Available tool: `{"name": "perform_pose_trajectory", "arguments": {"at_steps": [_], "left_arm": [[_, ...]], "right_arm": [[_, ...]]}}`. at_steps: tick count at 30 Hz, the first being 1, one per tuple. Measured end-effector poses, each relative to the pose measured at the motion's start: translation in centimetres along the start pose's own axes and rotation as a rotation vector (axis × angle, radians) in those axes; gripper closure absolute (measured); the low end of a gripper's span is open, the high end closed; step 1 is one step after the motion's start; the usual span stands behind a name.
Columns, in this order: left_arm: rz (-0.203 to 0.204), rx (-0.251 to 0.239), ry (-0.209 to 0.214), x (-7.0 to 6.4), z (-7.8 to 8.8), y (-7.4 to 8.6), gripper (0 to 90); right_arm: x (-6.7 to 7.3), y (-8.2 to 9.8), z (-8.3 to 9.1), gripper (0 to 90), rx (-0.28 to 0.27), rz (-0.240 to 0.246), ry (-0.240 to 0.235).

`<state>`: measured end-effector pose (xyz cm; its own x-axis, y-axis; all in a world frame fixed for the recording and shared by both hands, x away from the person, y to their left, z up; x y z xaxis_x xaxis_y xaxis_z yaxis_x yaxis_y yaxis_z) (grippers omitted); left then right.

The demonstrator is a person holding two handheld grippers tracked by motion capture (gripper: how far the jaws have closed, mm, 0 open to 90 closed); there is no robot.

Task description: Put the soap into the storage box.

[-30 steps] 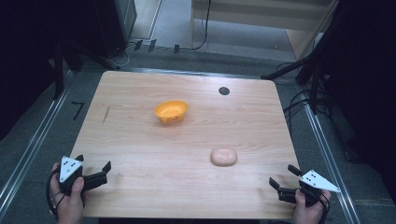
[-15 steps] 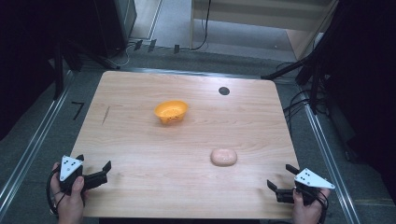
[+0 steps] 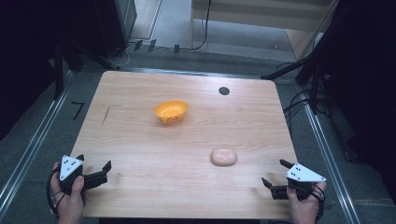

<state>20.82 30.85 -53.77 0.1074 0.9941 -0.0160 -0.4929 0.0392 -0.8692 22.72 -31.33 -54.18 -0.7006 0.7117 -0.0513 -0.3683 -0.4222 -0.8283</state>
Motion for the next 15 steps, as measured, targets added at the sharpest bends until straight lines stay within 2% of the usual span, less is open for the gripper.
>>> {"name": "perform_pose_trajectory", "arguments": {"at_steps": [2, 9, 15], "left_arm": [[0.000, 0.000, 0.000, 0.0, 0.0, 0.0, 0.0], [0.011, 0.000, 0.006, 0.1, 0.0, 0.0, 0.0], [0.009, 0.000, 0.006, 0.1, 0.0, 0.0, 0.0]], "right_arm": [[0.0, -0.1, -0.1, 5.3, 0.000, -0.001, -0.004], [-0.6, -0.9, -1.1, 5.3, 0.028, -0.013, -0.076], [-1.2, -1.4, -1.8, 6.6, 0.059, -0.012, -0.059]]}}
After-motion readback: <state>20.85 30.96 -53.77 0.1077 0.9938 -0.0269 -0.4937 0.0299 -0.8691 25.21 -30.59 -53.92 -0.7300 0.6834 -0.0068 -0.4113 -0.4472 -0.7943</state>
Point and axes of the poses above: each handheld gripper's, and its own axes: z roughly backward along the jaws, y roughly out of its underside, x roughly to its left, the point moved 3 cm from there along -z, roughly forward along the jaws, and after that the axes turned 4 degrees about -y, right-handed, at the moved point
